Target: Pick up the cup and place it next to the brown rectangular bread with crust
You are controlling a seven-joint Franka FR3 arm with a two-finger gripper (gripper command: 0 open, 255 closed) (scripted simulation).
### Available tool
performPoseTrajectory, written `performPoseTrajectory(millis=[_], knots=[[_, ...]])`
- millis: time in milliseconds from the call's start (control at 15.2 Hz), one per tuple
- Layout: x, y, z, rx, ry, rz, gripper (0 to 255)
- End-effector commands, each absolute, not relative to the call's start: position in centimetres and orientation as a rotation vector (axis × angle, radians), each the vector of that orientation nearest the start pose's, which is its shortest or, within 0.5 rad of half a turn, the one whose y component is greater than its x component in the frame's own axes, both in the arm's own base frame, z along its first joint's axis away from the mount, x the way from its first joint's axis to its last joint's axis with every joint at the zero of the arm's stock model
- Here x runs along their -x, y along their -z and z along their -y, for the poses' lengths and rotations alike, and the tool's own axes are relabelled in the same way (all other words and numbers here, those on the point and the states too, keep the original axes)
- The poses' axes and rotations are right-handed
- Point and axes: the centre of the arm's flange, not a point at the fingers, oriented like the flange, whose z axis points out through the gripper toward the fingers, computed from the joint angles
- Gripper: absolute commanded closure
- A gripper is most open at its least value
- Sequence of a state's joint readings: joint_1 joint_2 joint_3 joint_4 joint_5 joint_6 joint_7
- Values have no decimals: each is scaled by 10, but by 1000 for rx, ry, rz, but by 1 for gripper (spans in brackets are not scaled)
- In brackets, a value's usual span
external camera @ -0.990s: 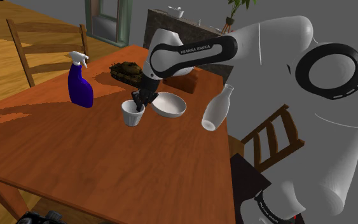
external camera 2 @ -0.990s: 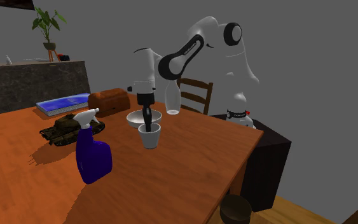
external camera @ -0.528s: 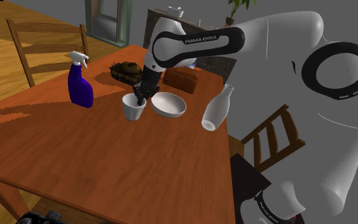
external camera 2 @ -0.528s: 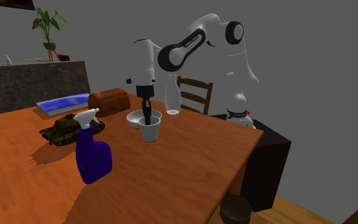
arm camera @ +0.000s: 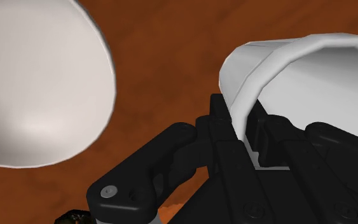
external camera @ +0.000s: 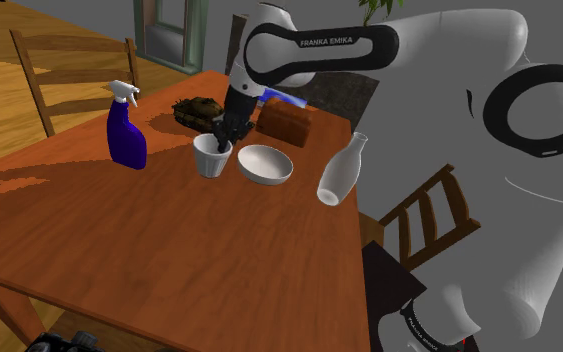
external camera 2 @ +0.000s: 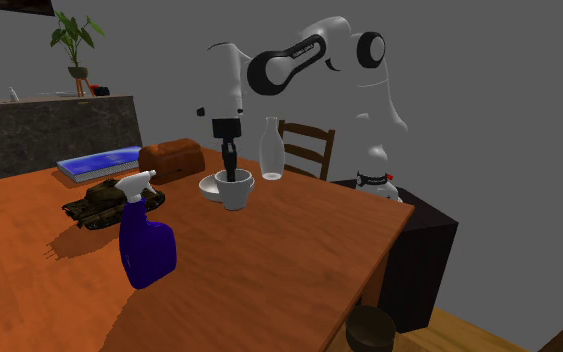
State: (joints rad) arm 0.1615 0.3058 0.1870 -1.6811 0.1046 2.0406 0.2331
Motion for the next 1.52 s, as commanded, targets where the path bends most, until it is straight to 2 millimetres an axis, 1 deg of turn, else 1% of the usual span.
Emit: performPoseTrajectory(millis=[0, 1452], knots=[[-613, -442, -217, 2979, 18, 90, 255], [-613, -558, -217, 2979, 18, 90, 255]])
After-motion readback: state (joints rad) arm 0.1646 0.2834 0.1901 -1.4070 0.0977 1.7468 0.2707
